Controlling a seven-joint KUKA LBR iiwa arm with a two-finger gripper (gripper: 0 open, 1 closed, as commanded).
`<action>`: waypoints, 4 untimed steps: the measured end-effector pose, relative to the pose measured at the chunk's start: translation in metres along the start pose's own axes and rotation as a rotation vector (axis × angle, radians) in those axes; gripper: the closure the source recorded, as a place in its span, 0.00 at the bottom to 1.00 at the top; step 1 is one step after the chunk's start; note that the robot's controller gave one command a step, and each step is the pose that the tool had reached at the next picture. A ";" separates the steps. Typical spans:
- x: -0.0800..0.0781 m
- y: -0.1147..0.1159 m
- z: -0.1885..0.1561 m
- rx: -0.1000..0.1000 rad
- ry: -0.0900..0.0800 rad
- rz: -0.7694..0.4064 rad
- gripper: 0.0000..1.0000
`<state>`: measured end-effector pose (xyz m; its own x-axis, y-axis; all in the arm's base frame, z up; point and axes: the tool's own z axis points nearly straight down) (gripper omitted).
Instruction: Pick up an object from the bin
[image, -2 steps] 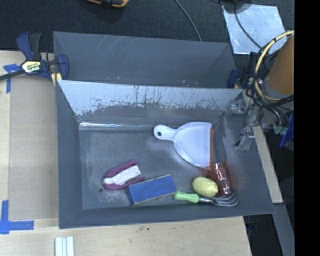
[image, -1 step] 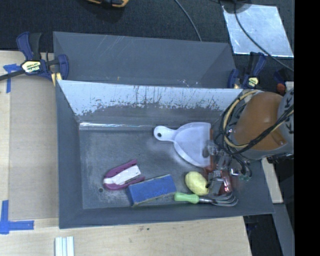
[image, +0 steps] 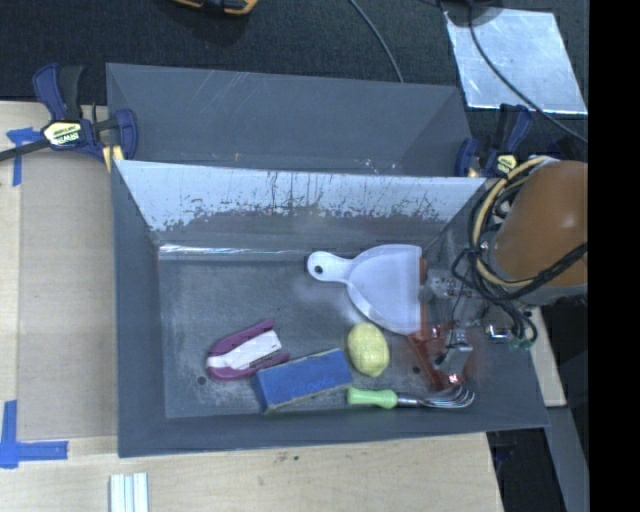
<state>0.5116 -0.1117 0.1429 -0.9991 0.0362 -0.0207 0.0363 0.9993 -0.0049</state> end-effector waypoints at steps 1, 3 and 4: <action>0.022 0.017 0.043 -0.010 0.024 0.101 0.00; 0.027 0.045 0.071 -0.004 -0.001 0.632 1.00; 0.027 0.045 0.070 -0.004 -0.002 0.632 1.00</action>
Offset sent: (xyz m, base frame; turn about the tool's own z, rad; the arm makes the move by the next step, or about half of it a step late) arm -0.0258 0.0276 -0.0729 0.0729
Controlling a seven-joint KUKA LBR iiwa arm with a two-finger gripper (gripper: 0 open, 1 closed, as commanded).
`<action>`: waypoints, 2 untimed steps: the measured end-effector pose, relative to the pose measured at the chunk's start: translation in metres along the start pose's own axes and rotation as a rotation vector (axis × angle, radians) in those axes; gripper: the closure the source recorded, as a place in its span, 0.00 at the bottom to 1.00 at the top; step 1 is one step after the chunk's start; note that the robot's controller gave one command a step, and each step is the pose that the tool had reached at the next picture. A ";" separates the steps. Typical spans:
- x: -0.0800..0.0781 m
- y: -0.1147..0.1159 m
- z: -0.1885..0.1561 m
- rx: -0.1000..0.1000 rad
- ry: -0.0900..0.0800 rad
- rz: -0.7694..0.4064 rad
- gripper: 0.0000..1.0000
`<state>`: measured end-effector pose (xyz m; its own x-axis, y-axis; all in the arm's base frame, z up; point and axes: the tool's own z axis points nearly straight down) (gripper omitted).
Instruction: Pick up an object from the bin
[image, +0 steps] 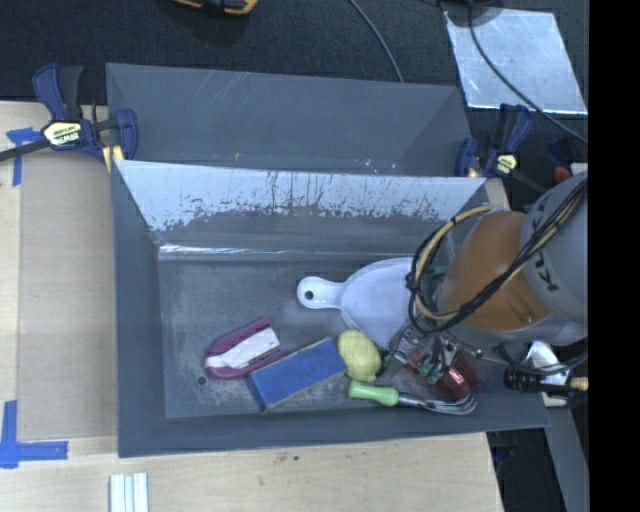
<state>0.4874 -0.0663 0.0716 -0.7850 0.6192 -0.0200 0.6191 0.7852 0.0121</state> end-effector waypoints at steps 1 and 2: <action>0.000 0.000 -0.015 0.001 0.001 -0.002 1.00; -0.001 0.000 -0.035 0.001 0.000 -0.001 1.00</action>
Offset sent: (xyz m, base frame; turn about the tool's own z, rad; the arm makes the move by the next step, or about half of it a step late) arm -0.0008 -0.0001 0.0125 -0.0011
